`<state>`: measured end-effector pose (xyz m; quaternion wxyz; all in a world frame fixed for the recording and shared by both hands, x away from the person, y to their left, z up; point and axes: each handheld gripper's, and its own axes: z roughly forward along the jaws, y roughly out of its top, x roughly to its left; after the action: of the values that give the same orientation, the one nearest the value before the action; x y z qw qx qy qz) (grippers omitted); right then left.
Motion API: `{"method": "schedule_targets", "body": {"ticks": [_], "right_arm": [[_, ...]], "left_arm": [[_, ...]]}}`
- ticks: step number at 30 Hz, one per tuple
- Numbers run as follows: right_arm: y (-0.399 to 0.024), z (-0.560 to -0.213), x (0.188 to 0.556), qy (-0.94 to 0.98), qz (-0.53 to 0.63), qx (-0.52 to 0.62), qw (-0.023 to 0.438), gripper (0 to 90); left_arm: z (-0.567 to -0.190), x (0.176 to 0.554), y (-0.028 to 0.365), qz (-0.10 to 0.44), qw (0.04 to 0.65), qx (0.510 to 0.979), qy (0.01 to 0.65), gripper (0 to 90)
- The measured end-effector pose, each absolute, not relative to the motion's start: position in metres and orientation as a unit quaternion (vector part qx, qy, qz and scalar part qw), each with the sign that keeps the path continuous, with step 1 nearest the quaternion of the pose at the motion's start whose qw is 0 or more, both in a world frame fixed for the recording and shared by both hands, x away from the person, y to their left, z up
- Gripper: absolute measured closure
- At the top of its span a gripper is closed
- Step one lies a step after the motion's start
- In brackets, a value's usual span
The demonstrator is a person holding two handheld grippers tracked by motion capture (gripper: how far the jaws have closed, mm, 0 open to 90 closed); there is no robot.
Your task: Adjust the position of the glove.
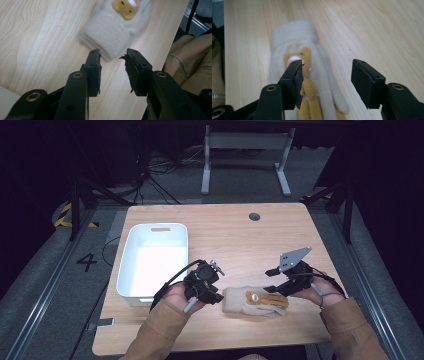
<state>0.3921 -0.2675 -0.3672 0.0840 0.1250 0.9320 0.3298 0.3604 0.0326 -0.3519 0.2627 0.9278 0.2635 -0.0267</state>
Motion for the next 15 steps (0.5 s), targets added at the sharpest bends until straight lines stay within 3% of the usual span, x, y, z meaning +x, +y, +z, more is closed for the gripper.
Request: {"method": "schedule_targets", "body": {"ticks": [6,15], "right_arm": [[-0.278,-0.362,0.389,0.920,0.345,0.156,0.106,43.5],[-0.300,-0.358,0.388,0.893,0.358,0.231,0.144,43.3]], "left_arm": [[-0.350,0.363,0.027,-0.027,0.269,0.929,0.252,63.4],[-0.347,0.369,0.021,-0.022,0.285,0.926,0.247,53.0]]}}
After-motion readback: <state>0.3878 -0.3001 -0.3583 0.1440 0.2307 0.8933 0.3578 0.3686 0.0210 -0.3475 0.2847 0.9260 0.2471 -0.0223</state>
